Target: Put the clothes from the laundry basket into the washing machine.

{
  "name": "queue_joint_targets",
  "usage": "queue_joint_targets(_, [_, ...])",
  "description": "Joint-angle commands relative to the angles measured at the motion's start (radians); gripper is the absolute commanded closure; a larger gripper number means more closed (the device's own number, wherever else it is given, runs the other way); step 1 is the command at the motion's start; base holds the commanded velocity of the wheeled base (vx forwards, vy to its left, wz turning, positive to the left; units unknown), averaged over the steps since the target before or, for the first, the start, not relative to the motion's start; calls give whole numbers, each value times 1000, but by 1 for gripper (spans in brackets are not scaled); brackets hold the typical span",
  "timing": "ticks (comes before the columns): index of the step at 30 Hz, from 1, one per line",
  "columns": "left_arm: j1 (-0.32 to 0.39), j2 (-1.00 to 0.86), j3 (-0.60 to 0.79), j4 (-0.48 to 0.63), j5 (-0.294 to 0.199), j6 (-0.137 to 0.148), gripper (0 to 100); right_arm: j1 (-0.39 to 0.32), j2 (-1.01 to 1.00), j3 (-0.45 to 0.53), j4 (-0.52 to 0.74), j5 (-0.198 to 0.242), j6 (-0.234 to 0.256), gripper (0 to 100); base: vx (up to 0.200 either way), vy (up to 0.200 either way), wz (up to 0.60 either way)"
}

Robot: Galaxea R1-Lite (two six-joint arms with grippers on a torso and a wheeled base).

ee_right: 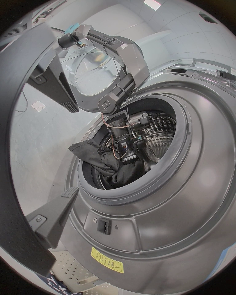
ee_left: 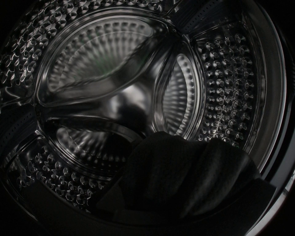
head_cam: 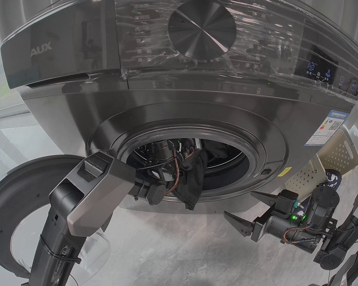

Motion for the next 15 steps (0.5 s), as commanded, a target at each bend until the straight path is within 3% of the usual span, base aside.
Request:
queue_joint_targets(1, [5, 14, -7, 3, 7, 0, 100, -1, 3, 0, -2, 0, 0, 0, 0, 0, 0])
queue_joint_targets(3, [4, 9, -1, 5, 13, 0, 100, -1, 3, 0, -2, 0, 0, 0, 0, 0, 0])
queue_joint_targets(4, [1, -8, 13, 8, 13, 0, 0, 0, 3, 0, -2, 0, 0, 0, 0, 0, 0])
queue_joint_targets(8, [-7, -26, 37, 12, 13, -3, 0, -1, 3, -2, -2, 0, 0, 0, 0, 0, 0])
queue_joint_targets(15, [-25, -107, 218, 98, -3, -5, 0, -1, -2, -2, -2, 1, 0, 0, 0, 0, 0])
